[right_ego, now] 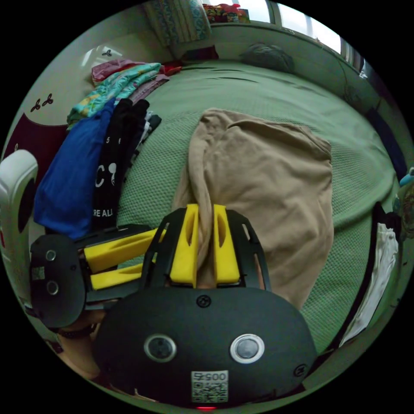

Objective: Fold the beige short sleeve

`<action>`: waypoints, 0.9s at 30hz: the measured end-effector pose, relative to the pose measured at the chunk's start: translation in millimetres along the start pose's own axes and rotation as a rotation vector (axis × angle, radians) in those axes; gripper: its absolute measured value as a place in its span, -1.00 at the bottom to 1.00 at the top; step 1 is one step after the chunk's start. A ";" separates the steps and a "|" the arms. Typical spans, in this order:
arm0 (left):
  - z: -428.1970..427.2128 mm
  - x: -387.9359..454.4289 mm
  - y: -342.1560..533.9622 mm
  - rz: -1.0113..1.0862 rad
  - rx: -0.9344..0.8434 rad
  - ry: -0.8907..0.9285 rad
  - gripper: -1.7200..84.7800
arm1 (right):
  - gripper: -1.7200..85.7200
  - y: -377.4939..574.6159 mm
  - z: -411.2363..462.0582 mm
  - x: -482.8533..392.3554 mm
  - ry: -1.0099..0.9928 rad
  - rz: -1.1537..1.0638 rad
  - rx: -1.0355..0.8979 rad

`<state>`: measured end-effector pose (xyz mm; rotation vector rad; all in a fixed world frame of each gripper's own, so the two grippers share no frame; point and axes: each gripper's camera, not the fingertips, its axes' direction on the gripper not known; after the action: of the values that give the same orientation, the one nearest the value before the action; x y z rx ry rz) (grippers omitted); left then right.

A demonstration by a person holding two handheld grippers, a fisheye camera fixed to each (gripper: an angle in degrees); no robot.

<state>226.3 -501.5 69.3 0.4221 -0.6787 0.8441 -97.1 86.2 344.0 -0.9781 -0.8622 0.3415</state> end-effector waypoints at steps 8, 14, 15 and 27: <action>-18.6 -11.3 8.4 -0.036 0.072 -0.083 -0.75 | -0.99 17.1 -24.8 56.9 -0.113 0.107 0.062; -19.8 -19.8 10.0 -0.133 0.154 -0.024 -0.73 | -0.99 34.0 -36.7 93.6 -0.119 0.140 0.086; -17.9 -18.8 8.2 -0.146 0.167 -0.022 -0.72 | -0.99 35.6 -37.8 96.6 -0.122 0.141 0.089; -5.9 9.3 -4.0 -0.190 0.126 -0.181 -0.75 | -0.99 65.2 -63.5 141.1 -0.069 0.135 0.145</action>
<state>236.2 -495.5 71.2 0.6724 -0.7418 0.6757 48.2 170.4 340.3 -0.8960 -0.8236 0.5484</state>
